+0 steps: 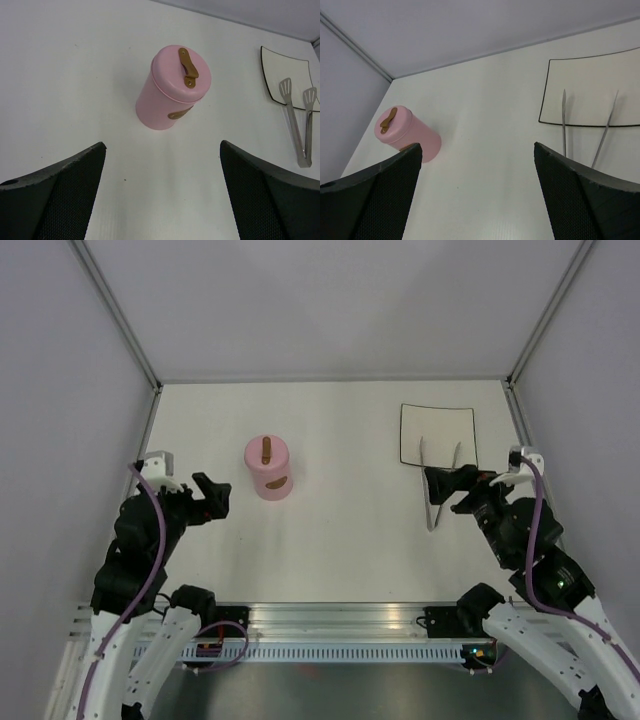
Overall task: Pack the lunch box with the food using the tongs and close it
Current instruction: Put the lid back on the lunch box
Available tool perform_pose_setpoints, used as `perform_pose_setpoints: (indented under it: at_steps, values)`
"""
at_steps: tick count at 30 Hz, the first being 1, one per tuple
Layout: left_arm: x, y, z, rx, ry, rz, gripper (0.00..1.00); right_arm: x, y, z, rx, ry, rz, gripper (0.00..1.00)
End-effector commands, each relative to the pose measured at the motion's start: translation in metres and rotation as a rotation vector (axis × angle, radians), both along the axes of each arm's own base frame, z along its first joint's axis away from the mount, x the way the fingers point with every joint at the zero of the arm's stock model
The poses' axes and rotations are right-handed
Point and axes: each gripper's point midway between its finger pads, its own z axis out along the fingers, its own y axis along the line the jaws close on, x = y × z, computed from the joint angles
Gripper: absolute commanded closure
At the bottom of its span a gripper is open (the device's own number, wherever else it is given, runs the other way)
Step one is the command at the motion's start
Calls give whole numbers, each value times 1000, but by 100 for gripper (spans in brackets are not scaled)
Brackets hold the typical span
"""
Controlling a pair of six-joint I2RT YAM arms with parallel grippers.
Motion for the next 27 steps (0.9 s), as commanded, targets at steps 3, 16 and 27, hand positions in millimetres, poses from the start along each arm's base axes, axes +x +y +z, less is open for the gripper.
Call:
perform_pose_setpoints:
  at_steps: [3,16,27]
  values:
    - [-27,18,-1,-125,-117,106,0,-20,-29,-33,110,16,-105,2]
    - [-54,49,-21,-222,-244,267,0,-28,-50,-79,227,14,-202,2]
    - [-35,41,-42,-169,-121,254,0,-1,-12,-88,152,57,-104,2]
